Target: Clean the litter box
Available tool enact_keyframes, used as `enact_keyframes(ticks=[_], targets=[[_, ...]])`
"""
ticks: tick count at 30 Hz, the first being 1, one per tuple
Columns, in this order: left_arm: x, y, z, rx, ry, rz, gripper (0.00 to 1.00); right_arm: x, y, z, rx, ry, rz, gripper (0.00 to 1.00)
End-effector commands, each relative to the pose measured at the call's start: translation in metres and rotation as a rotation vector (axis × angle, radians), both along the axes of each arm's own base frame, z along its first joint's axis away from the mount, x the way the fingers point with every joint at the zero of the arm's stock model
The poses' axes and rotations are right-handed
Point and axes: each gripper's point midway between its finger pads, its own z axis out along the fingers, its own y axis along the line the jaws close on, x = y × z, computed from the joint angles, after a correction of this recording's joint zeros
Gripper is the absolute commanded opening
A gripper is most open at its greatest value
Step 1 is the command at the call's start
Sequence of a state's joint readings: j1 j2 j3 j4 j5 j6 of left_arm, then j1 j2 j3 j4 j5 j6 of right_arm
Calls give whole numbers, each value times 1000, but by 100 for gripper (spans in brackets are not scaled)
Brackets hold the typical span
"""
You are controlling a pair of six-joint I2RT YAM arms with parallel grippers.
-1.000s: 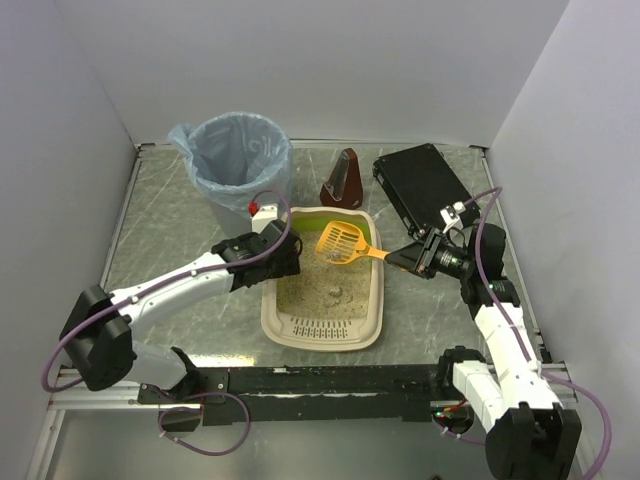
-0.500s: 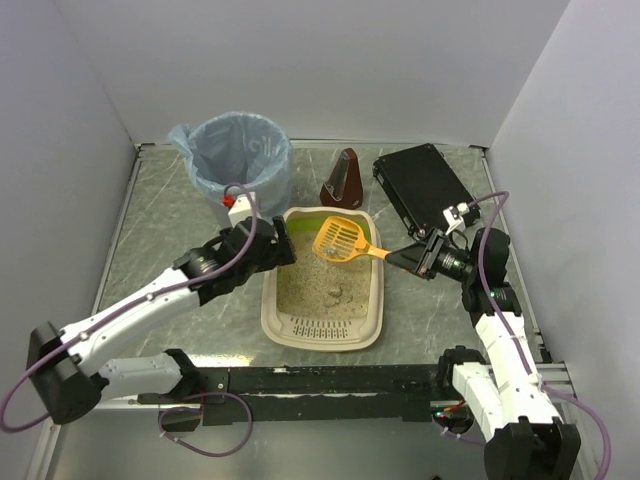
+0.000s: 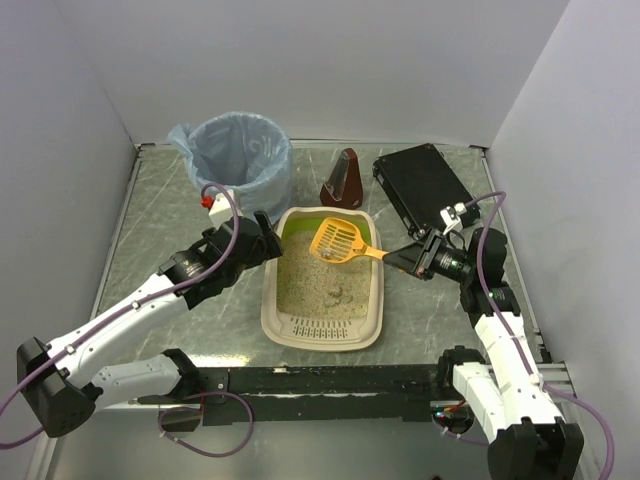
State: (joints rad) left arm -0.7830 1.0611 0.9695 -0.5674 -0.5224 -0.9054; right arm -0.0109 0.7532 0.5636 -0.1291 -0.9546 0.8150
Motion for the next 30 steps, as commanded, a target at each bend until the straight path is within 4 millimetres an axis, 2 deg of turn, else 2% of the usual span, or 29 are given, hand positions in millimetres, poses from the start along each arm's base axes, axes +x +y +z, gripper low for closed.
enact_keyframes(ticks=[1, 2, 3, 7, 12, 15, 20, 25, 26, 28, 30], targets=[[3, 5, 3, -35, -28, 33, 97, -2, 4, 26, 47, -145, 36, 0], [3, 2, 4, -53, -27, 21, 97, -5, 9, 33, 133, -96, 56, 0], [3, 1, 5, -60, -27, 15, 97, -5, 10, 43, 154, -154, 75, 0], [1, 6, 8, -68, -35, 28, 97, -6, 8, 28, 99, -97, 66, 0], [-3, 6, 1, -76, -18, 12, 97, -8, 4, 32, 65, -110, 26, 0], [-4, 6, -5, -76, -4, 0, 97, -6, 7, 33, 111, -79, 41, 0], [-6, 4, -23, -84, 44, -14, 97, 0, 13, 62, 140, -98, 35, 0], [-9, 2, -28, -115, 50, -35, 97, 10, 25, 103, 195, -123, 72, 0], [-10, 3, -29, -114, 51, -33, 97, 15, 28, 115, 202, -141, 77, 0], [-11, 3, -28, -118, 50, -40, 97, 22, 33, 123, 209, -120, 75, 0], [-13, 6, -30, -115, 53, -38, 97, 38, 36, 135, 203, -94, 50, 0]])
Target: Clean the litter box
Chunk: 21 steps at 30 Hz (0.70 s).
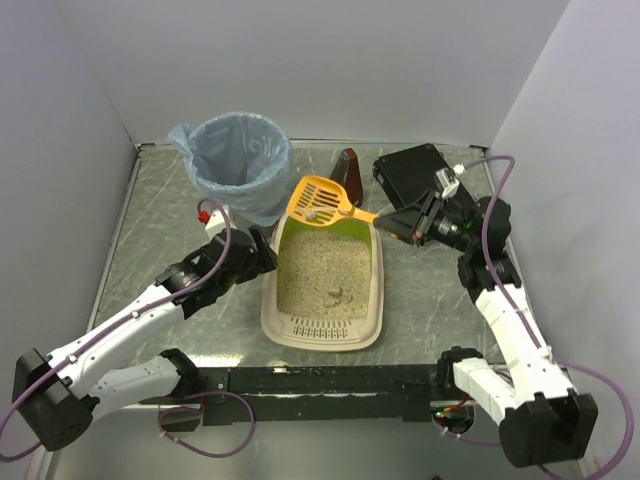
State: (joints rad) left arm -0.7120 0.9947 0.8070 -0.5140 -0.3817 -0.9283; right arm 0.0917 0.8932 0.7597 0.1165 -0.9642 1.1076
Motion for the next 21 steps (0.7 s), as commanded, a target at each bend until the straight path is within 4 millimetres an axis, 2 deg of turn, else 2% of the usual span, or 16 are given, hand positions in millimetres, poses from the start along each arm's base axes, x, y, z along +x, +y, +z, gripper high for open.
enact_keyframes(ticks=[1, 2, 7, 8, 10, 11, 13, 14, 15, 16, 17, 19, 21], targets=[[1, -2, 13, -58, -37, -6, 97, 22, 12, 45, 30, -25, -22, 0], [1, -2, 13, -60, -37, -6, 97, 33, 15, 54, 35, -21, -31, 0], [-6, -3, 15, -85, -47, -43, 97, 70, 32, 73, 54, 22, -33, 0], [-8, -4, 15, -90, -46, -50, 97, 82, 42, 82, 41, 3, -23, 0], [-11, -2, 13, -86, -38, -53, 97, 96, 53, 79, 2, 38, -23, 0], [-12, -2, 13, -88, -35, -53, 97, 112, 61, 86, -19, 27, -22, 0], [-15, -1, 11, -87, -28, -62, 97, 125, 73, 83, -40, 60, -18, 0], [-16, -1, 10, -93, -26, -63, 97, 145, 78, 83, -53, 57, -49, 0], [-18, -2, 12, -104, -29, -70, 97, 150, 88, 81, -71, 53, -43, 0], [-19, -2, 10, -104, -25, -73, 97, 155, 92, 68, -119, 106, -50, 0], [-21, -2, 9, -111, -22, -71, 97, 172, 99, 71, -168, 57, -65, 0], [-23, -1, 7, -118, -21, -72, 97, 181, 119, 62, -264, 53, -43, 0], [-24, 0, 8, -126, -25, -69, 97, 188, 129, 57, -361, -51, -9, 0]])
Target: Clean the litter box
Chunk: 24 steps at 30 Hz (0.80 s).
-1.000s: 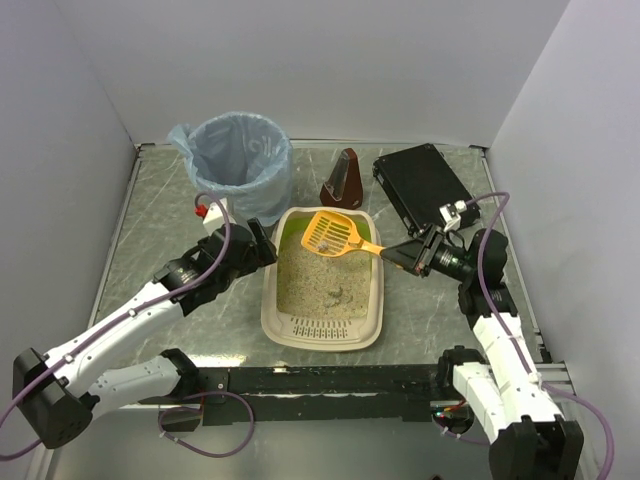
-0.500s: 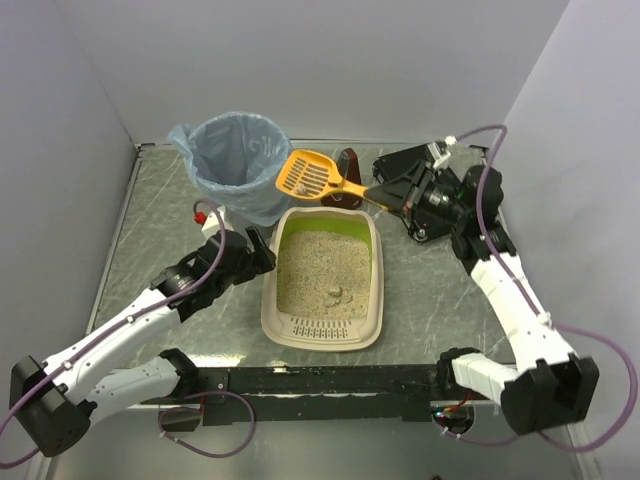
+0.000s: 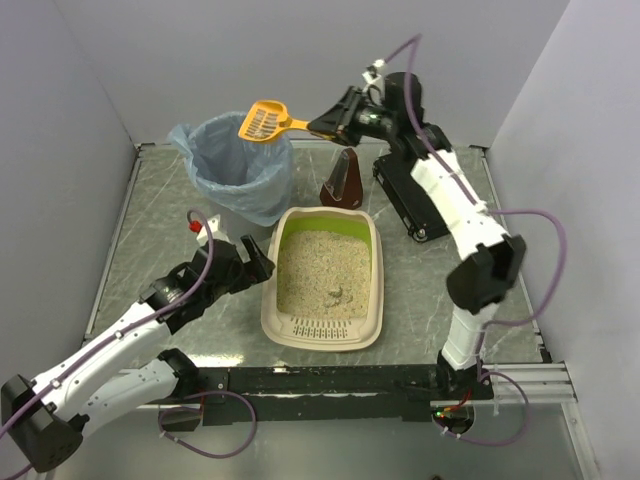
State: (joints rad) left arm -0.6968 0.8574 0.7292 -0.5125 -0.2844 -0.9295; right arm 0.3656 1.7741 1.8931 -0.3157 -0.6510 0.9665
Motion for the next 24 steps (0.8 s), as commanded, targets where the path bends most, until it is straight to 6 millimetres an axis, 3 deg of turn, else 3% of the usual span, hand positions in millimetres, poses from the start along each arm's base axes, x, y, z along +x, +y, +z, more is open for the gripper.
enact_keyframes(ticks=[1, 2, 6, 7, 10, 14, 17, 24], targets=[[-3, -2, 4, -39, -15, -14, 97, 13, 29, -13, -228, -141, 54, 0], [-3, -3, 4, -39, -18, -22, 97, 14, 30, -21, -277, -155, 70, 0], [-5, -8, 4, -51, -13, -53, 97, 25, 44, -25, -416, -374, 66, 0], [-6, -9, 4, -53, -11, -57, 97, 16, 55, -22, -450, -436, 88, 0], [-4, -7, 2, -50, -17, -44, 97, 16, 58, -26, -650, -661, 94, 0], [2, -12, 3, -40, -17, -56, 97, 13, 64, -24, -819, -816, 46, 0], [8, -17, 3, -30, -11, -53, 97, 19, 60, -12, -908, -896, -25, 0], [28, -31, 7, -10, -12, -89, 97, 12, 53, 27, -870, -988, -82, 0]])
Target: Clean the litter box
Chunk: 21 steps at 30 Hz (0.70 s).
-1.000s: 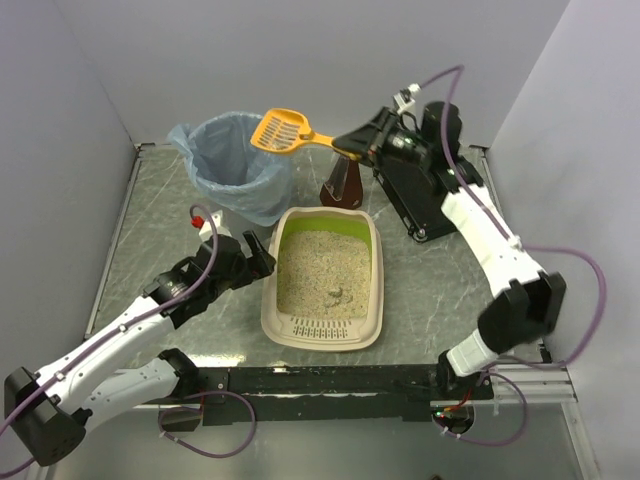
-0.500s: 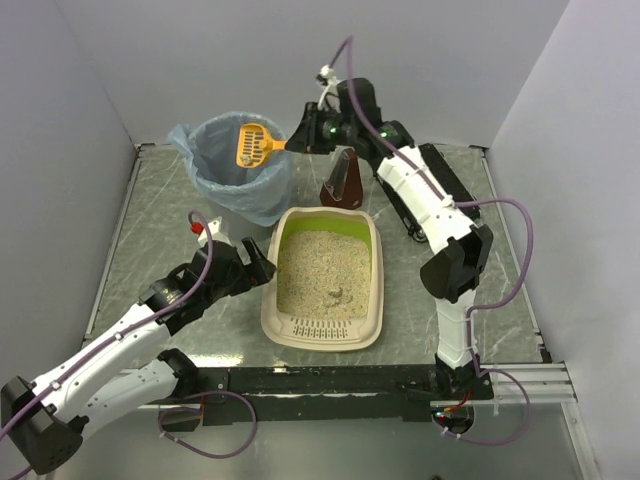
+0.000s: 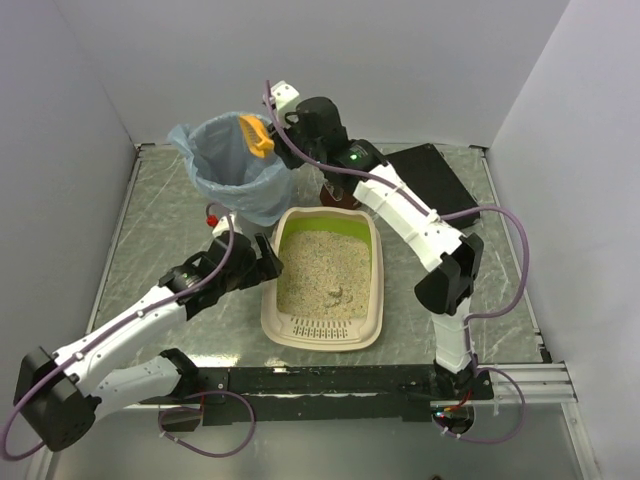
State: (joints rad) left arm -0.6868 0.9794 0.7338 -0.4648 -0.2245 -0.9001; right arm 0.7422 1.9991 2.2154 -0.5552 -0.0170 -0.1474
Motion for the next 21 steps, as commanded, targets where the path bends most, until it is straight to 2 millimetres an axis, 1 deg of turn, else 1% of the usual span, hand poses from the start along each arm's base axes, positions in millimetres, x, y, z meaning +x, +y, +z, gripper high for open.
enact_keyframes(ticks=[1, 2, 3, 4, 5, 6, 7, 8, 9, 10, 11, 12, 13, 14, 15, 16, 17, 18, 19, 20, 21], targets=[[23, -19, 31, -49, -77, -40, 97, -3, -31, 87, 79, -212, -46, 0], [27, -20, 27, -41, -65, -41, 97, -5, -32, 89, 87, -208, -37, 0], [30, -22, 29, -44, -60, -45, 97, -8, -33, 93, 105, -201, -32, 0], [32, -23, 28, -41, -55, -46, 97, -8, -36, 94, 131, -177, -49, 0], [35, -24, 22, -28, -39, -48, 97, -9, -40, 92, 137, -150, -60, 0], [37, -26, 23, -26, -39, -52, 97, -14, -40, 95, 163, -124, -39, 0], [40, -25, 19, -11, -30, -48, 97, -12, -49, 97, 217, -74, -68, 0], [42, -26, 19, -5, -30, -48, 97, -16, -52, 98, 243, -40, -49, 0], [44, -26, 18, 7, -27, -47, 97, -32, -49, 104, 298, 8, 46, 0], [47, -23, 11, 36, -15, -36, 97, -43, -48, 106, 362, 71, 101, 0], [50, -23, 13, 48, -18, -32, 97, -38, -59, 120, 425, 52, 140, 0], [51, -21, 10, 73, -7, -33, 97, -48, -64, 118, 453, 89, 186, 0], [53, -20, 4, 107, 7, -41, 97, -66, -60, 123, 504, 157, 293, 0], [57, -20, 8, 121, -4, -40, 97, -61, -73, 125, 526, 172, 291, 0], [60, -20, 7, 138, -5, -47, 97, -64, -77, 130, 546, 187, 315, 0], [61, -19, 1, 172, 12, -59, 97, -69, -78, 131, 567, 235, 343, 0], [65, -18, 3, 185, 5, -54, 98, -65, -86, 130, 582, 258, 329, 0], [66, -18, 3, 199, 9, -55, 99, -63, -89, 128, 608, 285, 327, 0], [65, -15, -6, 232, 38, -57, 99, -62, -92, 127, 619, 295, 334, 0], [66, -16, -4, 238, 41, -60, 91, -67, -94, 126, 625, 309, 373, 0], [65, -15, -7, 251, 56, -68, 85, -65, -99, 116, 638, 346, 361, 0]])
